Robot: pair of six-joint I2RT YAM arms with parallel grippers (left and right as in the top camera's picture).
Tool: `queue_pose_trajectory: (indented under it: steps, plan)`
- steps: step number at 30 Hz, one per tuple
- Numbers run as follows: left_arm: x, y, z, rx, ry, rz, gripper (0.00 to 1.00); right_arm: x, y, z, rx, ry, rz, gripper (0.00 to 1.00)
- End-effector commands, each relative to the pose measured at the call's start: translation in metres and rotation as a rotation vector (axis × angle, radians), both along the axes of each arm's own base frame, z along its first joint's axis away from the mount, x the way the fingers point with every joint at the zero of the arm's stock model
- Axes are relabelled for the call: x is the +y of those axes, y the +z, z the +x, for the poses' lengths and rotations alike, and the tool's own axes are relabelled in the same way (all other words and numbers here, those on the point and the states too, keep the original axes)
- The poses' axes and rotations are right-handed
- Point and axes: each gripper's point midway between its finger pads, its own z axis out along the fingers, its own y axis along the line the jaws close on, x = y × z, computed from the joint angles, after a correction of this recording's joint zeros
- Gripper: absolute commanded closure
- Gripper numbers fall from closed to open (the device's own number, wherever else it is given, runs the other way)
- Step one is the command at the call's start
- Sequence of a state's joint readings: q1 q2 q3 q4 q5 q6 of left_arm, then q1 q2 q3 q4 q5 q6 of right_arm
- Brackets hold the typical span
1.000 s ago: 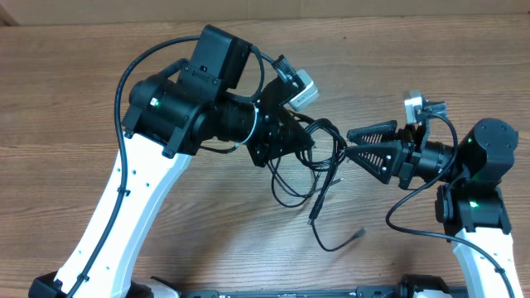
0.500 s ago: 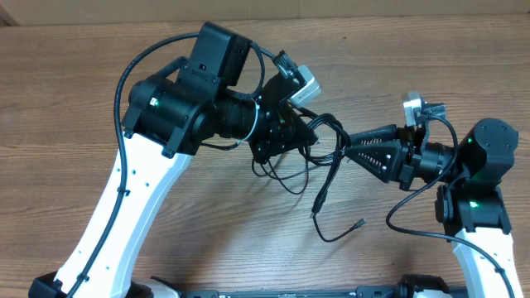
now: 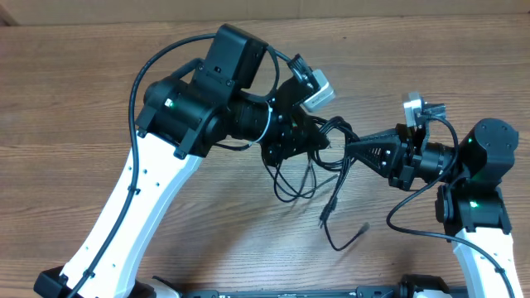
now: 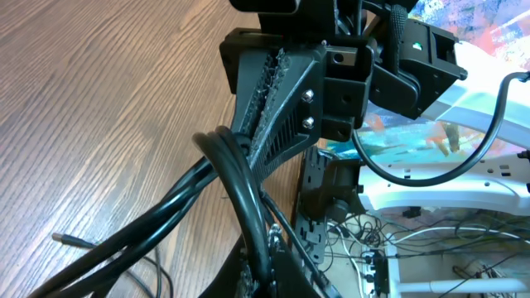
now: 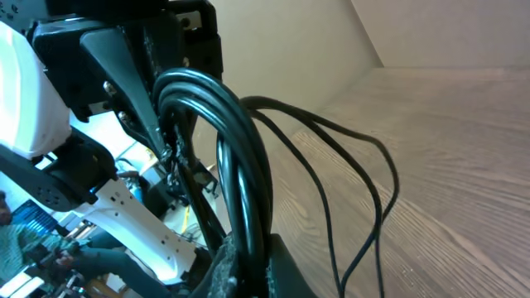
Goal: Untangle cables
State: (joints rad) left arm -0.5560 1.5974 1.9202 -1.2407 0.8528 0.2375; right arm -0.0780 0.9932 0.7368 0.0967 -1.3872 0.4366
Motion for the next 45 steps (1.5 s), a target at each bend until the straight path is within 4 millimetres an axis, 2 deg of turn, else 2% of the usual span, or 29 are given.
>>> queue_pose_trajectory:
  steps: [1, 5, 9, 15, 23, 33, 38, 45]
  plan:
    - [-0.001, 0.006, 0.002, -0.007, 0.022, 0.0, 0.96, 0.0, 0.004, -0.001, -0.017, 0.004, -0.001, 0.96]
    - [0.004, -0.002, 0.018, 0.022, 0.149, 0.061, 0.96, 0.0, 0.004, -0.001, -0.016, 0.004, -0.001, 0.96]
    - [0.013, -0.008, 0.045, 0.072, 0.363, 0.113, 0.96, 0.0, 0.004, -0.001, -0.015, 0.004, 0.0, 0.96]
    - [0.023, -0.008, 0.072, 0.121, 0.595, 0.125, 0.96, 0.0, 0.003, -0.001, -0.003, 0.004, 0.0, 0.96]
    - [0.036, -0.008, 0.092, 0.278, 0.87, 0.087, 0.96, 0.0, 0.001, -0.001, 0.016, 0.003, 0.002, 0.96]
    - [0.05, -0.011, 0.105, 0.461, 1.138, 0.026, 0.96, 0.0, -0.001, -0.002, 0.036, 0.004, 0.004, 0.96]
    - [0.066, -0.013, 0.117, 0.489, 1.299, -0.004, 0.96, 0.0, -0.004, -0.002, 0.07, 0.003, 0.006, 0.96]
    - [0.075, -0.013, 0.123, 0.495, 1.39, -0.03, 0.96, 0.0, -0.007, -0.003, 0.094, 0.004, 0.008, 0.96]
